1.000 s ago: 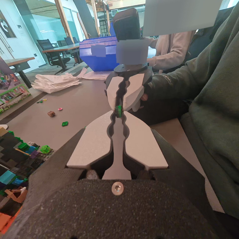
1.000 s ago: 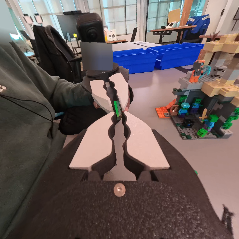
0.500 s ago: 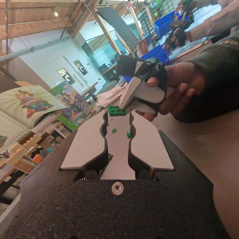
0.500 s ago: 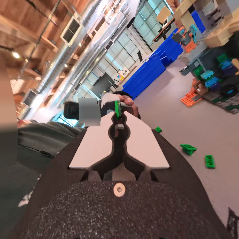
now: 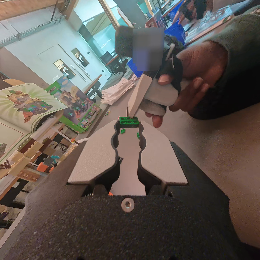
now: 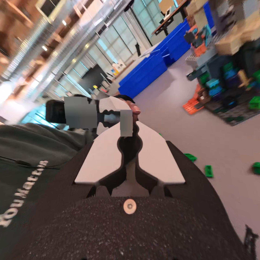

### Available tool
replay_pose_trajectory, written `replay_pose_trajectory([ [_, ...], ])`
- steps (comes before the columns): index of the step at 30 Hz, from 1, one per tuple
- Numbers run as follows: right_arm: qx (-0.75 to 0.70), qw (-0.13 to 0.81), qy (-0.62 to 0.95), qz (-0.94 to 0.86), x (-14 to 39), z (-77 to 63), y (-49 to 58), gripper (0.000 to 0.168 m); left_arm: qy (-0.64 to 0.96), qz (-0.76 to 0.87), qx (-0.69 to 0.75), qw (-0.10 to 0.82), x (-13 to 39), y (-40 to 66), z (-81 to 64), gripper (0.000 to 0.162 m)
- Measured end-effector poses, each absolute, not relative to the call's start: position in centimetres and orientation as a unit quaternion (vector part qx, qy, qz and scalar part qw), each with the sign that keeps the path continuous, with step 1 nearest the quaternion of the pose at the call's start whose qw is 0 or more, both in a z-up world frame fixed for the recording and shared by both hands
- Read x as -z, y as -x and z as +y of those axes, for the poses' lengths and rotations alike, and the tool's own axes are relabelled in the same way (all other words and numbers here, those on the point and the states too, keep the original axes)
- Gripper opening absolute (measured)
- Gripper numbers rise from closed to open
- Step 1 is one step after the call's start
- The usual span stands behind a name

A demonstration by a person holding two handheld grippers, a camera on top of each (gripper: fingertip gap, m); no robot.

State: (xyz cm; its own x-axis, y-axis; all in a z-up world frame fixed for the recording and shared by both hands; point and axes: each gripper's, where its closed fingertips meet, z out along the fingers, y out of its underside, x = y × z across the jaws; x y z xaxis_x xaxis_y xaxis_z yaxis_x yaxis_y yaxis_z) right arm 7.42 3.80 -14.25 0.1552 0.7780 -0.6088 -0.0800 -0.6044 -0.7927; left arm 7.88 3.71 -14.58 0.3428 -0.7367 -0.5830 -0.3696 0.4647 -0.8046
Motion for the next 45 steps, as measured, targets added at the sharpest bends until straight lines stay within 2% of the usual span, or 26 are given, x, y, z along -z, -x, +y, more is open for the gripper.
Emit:
replay_pose_trajectory([
  [5,-0.464,0.449,0.625,-0.439,13.5,2.6,-8.1,0.011,0.525,0.556,0.221,0.605,15.2,-8.1,3.1,0.026],
  [9,-0.305,0.475,0.574,-0.594,14.3,1.9,-8.6,0.032,0.542,0.547,0.311,0.557,15.1,-7.9,2.6,0.026],
  [12,-0.248,0.473,0.540,-0.650,14.5,1.4,-8.2,0.035,0.544,0.555,0.345,0.525,15.3,-7.9,2.1,0.026],
  [22,-0.210,0.399,0.533,-0.716,16.1,1.1,-7.3,0.029,0.533,0.607,0.329,0.489,16.1,-8.1,0.9,0.026],
  [33,-0.218,0.401,0.545,-0.703,16.4,1.4,-7.2,0.024,0.528,0.605,0.294,0.518,16.2,-7.8,1.4,0.028],
  [45,-0.141,0.363,0.544,-0.743,18.1,1.6,-7.4,0.024,0.546,0.640,0.250,0.480,17.8,-8.1,1.5,0.025],
])
